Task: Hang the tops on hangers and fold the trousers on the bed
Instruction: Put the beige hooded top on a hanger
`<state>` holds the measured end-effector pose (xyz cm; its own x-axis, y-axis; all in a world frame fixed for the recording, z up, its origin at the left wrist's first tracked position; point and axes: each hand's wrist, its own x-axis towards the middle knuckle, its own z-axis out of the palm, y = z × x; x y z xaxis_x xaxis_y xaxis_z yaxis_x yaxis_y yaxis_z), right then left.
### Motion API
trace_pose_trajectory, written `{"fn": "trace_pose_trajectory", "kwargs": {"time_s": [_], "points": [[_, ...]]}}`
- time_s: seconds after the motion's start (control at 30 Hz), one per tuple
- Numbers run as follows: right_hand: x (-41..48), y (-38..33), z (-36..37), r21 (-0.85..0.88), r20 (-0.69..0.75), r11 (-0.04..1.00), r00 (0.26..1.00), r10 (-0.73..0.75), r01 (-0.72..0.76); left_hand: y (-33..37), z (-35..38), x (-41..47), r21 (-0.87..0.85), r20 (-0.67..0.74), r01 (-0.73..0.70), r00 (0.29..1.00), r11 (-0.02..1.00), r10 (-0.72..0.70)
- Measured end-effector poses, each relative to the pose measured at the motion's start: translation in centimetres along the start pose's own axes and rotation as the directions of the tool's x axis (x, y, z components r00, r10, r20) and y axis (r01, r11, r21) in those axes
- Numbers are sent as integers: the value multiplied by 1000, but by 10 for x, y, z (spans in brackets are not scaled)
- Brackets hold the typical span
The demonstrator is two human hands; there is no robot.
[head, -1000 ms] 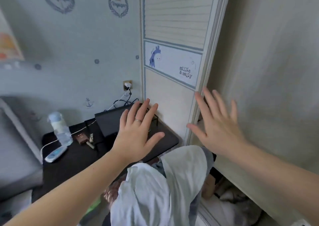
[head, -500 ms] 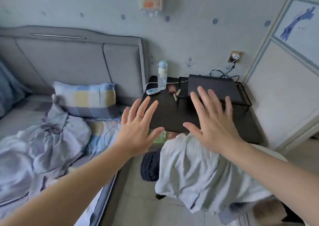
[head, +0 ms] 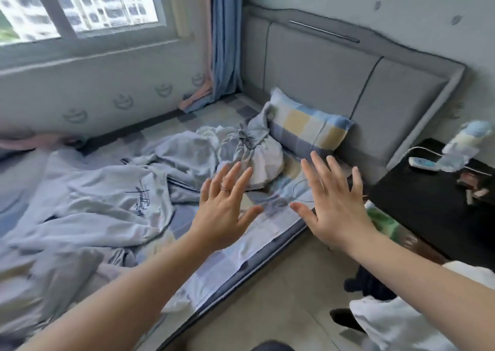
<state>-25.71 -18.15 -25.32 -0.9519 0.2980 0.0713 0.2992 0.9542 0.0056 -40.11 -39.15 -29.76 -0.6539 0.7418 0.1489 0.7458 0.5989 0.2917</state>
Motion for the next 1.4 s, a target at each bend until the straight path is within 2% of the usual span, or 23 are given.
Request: {"fn": "trace_pose_trajectory", "kwargs": {"time_s": [0.2,0.33,0.43,0.63,0.8,1.03,1.13,1.2,1.27,1.4], "points": [[67,-134,31,27,36,984,983,-178,177,-144,-17,-70,21,44,156,987,988,-157],[104,-217,56,92,61,973,974,-219,213,-234,-19,-123,8,72,293,953,956,-293],[120,-272,79,151,104,966,968,-228,211,-288,-18,-164,-20,102,424,902,905,-420],[131,-362,134,188,260,946,915,-308,265,-363,12,-236,-61,225,690,713,721,-664],[146,-415,191,198,363,917,843,-397,347,-402,56,-272,-78,301,861,501,502,-812],[165,-490,312,184,563,886,693,-451,426,-455,155,-320,-85,431,983,185,164,-883],[174,-530,363,210,611,859,623,-489,468,-487,191,-332,-95,441,994,89,52,-893],[177,-560,394,249,605,835,595,-529,490,-511,212,-337,-102,406,994,66,27,-912],[176,-591,422,288,588,814,577,-566,505,-535,229,-341,-97,320,994,73,44,-945],[182,-651,466,342,521,786,592,-615,515,-585,254,-351,-19,84,989,150,149,-985]]}}
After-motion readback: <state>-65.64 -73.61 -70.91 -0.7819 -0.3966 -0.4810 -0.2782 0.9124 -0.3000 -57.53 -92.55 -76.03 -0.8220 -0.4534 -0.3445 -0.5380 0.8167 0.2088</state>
